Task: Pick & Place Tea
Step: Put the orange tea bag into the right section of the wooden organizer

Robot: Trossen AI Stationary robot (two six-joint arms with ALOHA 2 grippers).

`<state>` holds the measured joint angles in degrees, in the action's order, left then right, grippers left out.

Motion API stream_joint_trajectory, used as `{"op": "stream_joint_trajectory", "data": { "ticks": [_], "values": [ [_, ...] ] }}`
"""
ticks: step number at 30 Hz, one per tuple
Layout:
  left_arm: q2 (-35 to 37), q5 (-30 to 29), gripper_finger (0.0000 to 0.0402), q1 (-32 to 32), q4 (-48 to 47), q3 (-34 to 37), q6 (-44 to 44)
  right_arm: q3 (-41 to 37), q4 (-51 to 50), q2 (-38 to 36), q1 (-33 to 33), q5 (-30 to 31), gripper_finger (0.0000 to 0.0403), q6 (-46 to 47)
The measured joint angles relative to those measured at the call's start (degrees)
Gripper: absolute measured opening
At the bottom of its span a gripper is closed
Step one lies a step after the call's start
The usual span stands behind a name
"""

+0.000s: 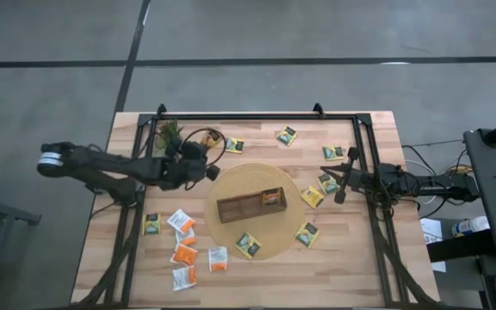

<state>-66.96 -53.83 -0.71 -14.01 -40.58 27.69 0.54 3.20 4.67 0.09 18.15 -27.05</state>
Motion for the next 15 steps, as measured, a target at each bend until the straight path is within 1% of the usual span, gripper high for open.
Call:
{"op": "stream_joint_trajectory", "data": {
  "ticks": [4, 6, 9, 15],
  "values": [
    [0.9, -5.7, 0.0002, -2.9, 1.3, 0.0, -1.2, 0.0, 0.0, 0.0, 0.0, 0.0, 0.0008, 0.0],
    [0.5, -7.4, 0.0002, -4.1, 3.1, 0.0, -3.2, 0.0, 0.0, 0.0, 0.0, 0.0, 0.0008, 0.0],
    [-0.5, -10.6, 0.0001, -5.8, 8.2, 0.0, -7.5, 0.0, 0.0, 0.0, 0.0, 0.0, 0.0008, 0.0],
    [-3.1, -19.2, 0.0001, -9.1, 19.5, -0.1, -17.8, 0.0, 0.0, 0.0, 0.0, 0.0, 0.0008, 0.0]
  ]
}}
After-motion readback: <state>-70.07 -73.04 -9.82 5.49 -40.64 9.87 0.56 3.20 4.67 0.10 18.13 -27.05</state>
